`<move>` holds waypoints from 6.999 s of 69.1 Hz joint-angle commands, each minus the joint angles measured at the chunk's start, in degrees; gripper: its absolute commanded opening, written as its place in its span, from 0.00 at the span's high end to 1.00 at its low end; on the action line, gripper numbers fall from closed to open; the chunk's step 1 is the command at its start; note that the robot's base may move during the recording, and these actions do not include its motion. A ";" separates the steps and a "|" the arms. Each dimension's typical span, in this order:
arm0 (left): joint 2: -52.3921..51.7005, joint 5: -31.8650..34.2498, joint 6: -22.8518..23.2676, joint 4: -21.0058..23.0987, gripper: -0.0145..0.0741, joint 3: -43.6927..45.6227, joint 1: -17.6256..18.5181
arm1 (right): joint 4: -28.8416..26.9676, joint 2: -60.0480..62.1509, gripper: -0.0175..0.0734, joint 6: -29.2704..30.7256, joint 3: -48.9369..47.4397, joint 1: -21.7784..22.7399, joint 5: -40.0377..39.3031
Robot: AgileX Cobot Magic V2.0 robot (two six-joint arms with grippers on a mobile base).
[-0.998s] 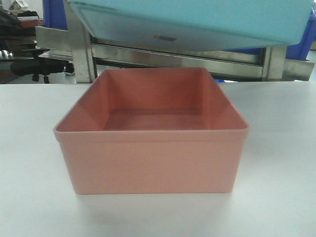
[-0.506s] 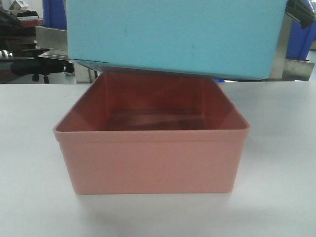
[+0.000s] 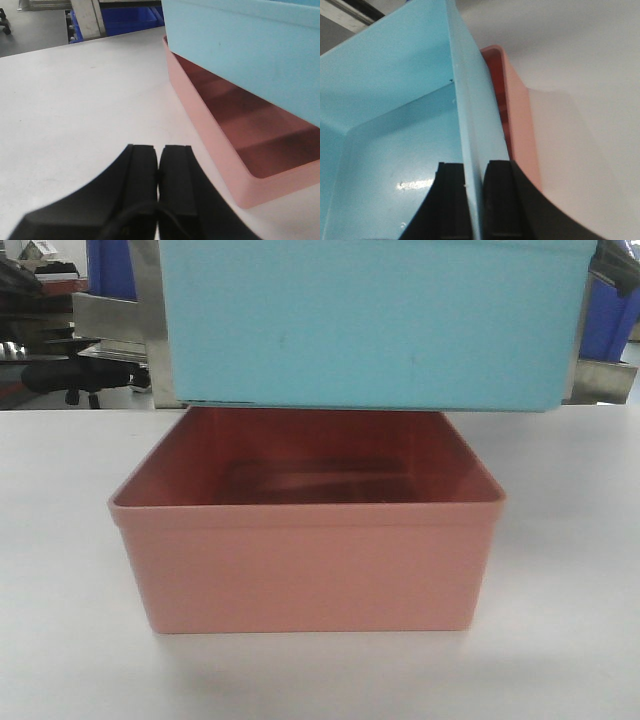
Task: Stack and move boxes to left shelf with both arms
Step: 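Lower the light-blue bin into the pink bin and release the right gripper, then grasp the rims of the stacked bins with both grippers on opposite ends, then lift the stacked bins off the table with both grippers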
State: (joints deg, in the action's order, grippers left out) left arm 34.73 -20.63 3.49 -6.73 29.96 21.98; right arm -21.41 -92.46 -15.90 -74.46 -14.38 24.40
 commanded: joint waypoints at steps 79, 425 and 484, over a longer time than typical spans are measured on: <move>0.11 4.85 0.01 -0.29 0.84 1.60 0.47 | -11.81 0.18 0.77 -4.06 -2.15 -0.96 -8.62; 78.68 -31.75 10.61 19.01 0.84 66.26 2.74 | 22.41 -17.45 0.77 15.90 -16.89 -3.59 17.07; 60.28 -35.30 22.46 -3.14 0.84 61.17 12.05 | 21.41 2.77 0.77 12.40 -6.35 -3.59 17.81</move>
State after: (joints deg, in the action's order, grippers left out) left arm 101.40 -56.61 24.86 -4.94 90.73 31.97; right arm -4.30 -96.25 -1.58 -81.40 -19.01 45.85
